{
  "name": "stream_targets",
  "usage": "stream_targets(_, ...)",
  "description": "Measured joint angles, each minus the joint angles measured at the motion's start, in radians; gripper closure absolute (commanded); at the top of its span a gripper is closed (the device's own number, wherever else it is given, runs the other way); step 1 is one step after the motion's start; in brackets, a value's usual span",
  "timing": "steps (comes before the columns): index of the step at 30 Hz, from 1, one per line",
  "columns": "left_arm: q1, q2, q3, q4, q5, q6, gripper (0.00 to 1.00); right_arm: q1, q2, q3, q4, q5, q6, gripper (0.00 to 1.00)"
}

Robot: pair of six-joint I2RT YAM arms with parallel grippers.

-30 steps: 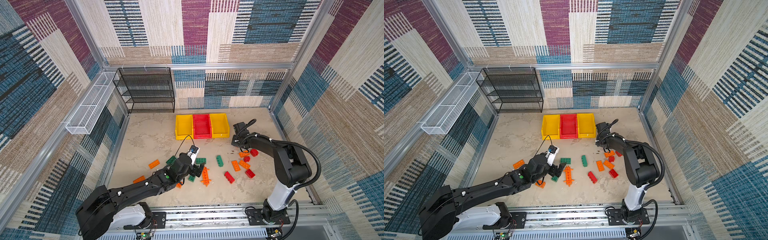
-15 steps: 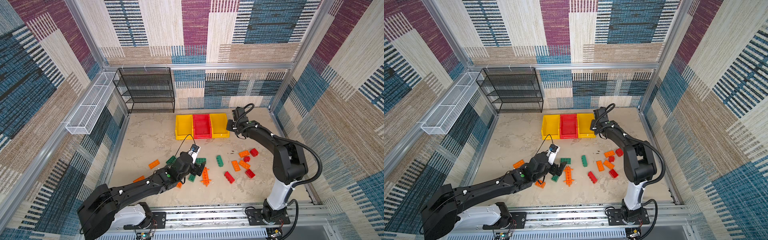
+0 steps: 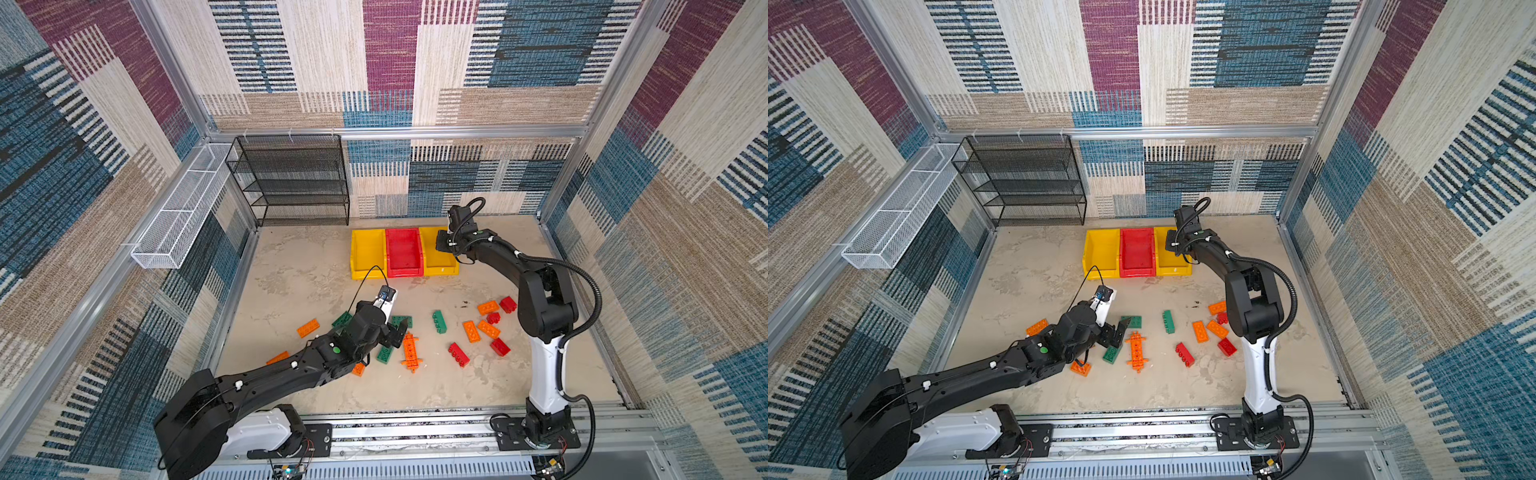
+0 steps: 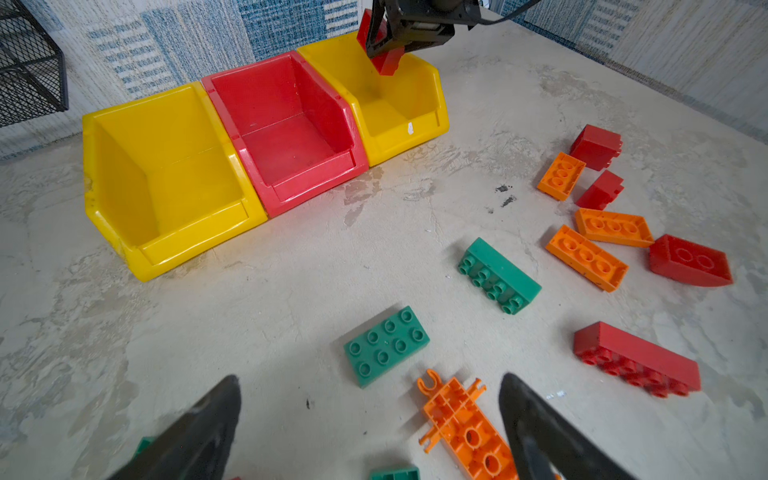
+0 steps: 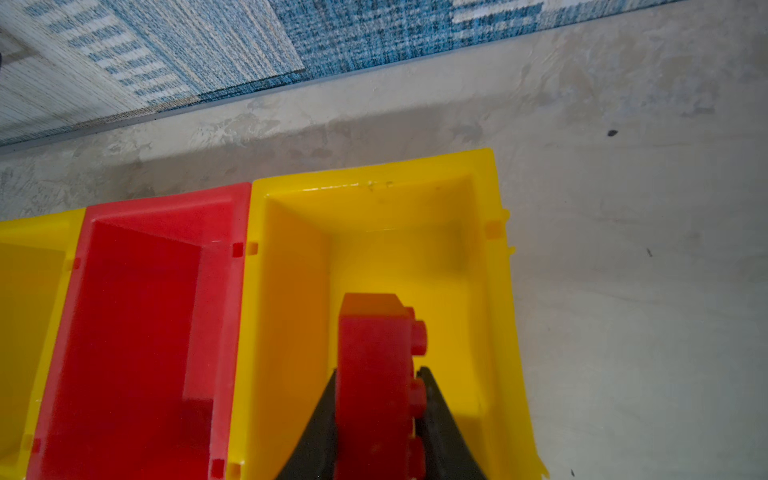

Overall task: Sort the legos into containers by color
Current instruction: 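Carry the red brick to the yellow bin and release it, then move the right gripper back to the red bricks near the orange ones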

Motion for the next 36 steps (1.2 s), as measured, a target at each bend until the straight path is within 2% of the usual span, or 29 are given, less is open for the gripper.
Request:
stream_targets(5,0.000,-0.026,-0.012,-0.019,-0.016,0.000,0.03,-0.001,0.043,0.033,-0.005,-0.016,0.000,0.72)
stream_targets(12,0.000,-0.069,-0.026,-0.036,-0.039,-0.001,0.01,0.002,0.070,0.066,-0.015,-0.052,0.001,0.48)
stream_targets(15,0.000,-0.090,-0.026,-0.046,-0.044,-0.005,0.01,0.007,0.049,0.054,-0.023,-0.060,0.001,0.46)
stream_targets(18,0.000,-0.107,-0.025,-0.066,-0.044,-0.012,0.01,0.008,-0.013,0.014,-0.025,-0.067,0.001,0.39)
stream_targets(21,0.000,-0.129,-0.013,-0.088,-0.037,-0.021,0.01,0.008,-0.124,-0.084,-0.016,-0.040,0.005,0.34)
stream_targets(26,0.000,-0.152,-0.010,-0.088,0.019,-0.029,0.01,0.008,-0.345,-0.336,0.002,0.093,0.016,0.14)
stream_targets(31,0.000,-0.116,-0.003,-0.069,0.097,-0.050,0.02,-0.023,-0.526,-0.572,-0.014,0.229,0.034,0.13)
stream_targets(36,-0.017,-0.061,0.013,-0.041,0.175,-0.074,0.01,-0.166,-0.652,-0.750,-0.023,0.258,0.073,0.13)
